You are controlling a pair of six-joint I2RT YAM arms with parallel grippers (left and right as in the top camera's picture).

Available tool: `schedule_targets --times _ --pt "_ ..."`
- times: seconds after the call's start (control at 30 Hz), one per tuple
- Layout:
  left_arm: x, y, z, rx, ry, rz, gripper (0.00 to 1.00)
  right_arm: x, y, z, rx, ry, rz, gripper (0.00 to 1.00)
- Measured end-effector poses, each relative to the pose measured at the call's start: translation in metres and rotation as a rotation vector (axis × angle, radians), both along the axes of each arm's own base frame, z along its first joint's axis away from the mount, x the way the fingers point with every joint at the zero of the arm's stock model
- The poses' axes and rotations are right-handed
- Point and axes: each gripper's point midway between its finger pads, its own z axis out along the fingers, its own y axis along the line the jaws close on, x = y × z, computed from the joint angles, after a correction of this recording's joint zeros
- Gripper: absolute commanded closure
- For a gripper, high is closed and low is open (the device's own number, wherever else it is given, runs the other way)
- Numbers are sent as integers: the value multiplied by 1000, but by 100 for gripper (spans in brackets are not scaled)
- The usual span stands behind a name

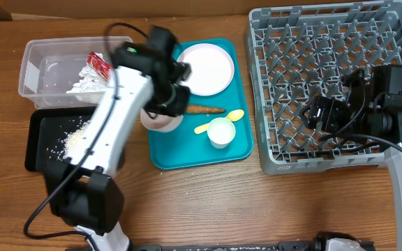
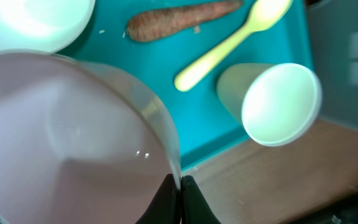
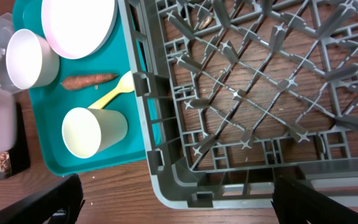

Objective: Sort waste into correct bins and load items into the dishwasher
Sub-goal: 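Return the pink bowl to the teal tray, then grasp the pale cup on the teal tray with the left gripper and lift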

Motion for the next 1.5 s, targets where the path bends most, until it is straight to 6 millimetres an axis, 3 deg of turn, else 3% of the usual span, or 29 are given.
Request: schedule_targets --times 0.2,0.37,0.6,0.9,1.03,1.1,1.23,1.4,1.5 --pt "-6 -11 -65 110 11 34 96 0 0 0 0 0 0 0" --pt "-9 -9 -84 133 14 48 95 0 0 0 0 0 0 0" --pt "-2 -11 -88 125 -13 69 68 0 0 0 -1 0 0 0" --pt "-6 -12 -90 119 3 66 57 0 0 0 0 0 0 0" --pt "1 -23 -71 70 -16 33 41 0 0 0 0 0 0 0" --pt "13 -35 -49 19 -63 -4 39 0 0 0 0 0 0 0" --pt "24 -60 -18 -59 -145 -115 38 0 0 0 0 -1 0 0" --pt "7 -82 -27 -56 -131 -269 44 0 0 0 0 0 0 0" --pt "-3 -87 -48 -22 -75 -320 62 0 0 0 0 0 0 0"
